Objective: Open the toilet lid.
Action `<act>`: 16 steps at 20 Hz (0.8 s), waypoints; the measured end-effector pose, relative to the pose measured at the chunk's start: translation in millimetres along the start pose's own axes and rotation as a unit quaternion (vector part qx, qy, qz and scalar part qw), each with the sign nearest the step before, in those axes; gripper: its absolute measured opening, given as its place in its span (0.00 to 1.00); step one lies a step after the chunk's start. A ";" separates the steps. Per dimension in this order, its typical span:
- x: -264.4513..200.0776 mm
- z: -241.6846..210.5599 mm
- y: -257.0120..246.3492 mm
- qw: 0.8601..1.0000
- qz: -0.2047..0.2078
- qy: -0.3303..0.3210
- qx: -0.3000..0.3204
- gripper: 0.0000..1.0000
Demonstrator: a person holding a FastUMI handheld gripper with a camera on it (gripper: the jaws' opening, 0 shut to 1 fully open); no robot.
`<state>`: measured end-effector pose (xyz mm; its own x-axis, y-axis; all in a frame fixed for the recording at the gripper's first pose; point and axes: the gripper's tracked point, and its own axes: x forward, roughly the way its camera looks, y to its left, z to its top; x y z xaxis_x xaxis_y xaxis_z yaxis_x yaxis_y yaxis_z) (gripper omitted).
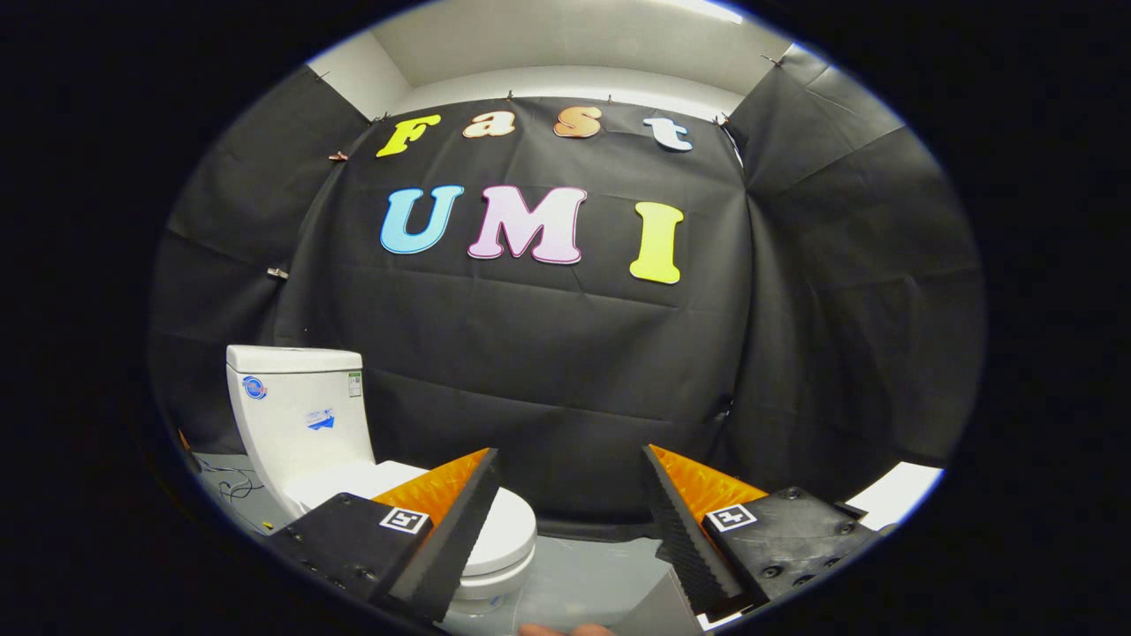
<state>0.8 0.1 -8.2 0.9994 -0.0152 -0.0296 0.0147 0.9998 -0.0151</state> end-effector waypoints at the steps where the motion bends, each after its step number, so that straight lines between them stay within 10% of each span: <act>1: -0.1 0.8 -0.2 1.000 0.000 -0.001 0.002 0.98; 16: 0.9 -53.1 29.1 0.994 0.052 0.093 0.012 0.98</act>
<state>0.6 28.4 -61.7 0.9727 0.0888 -0.2144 -0.0863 0.9960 0.0209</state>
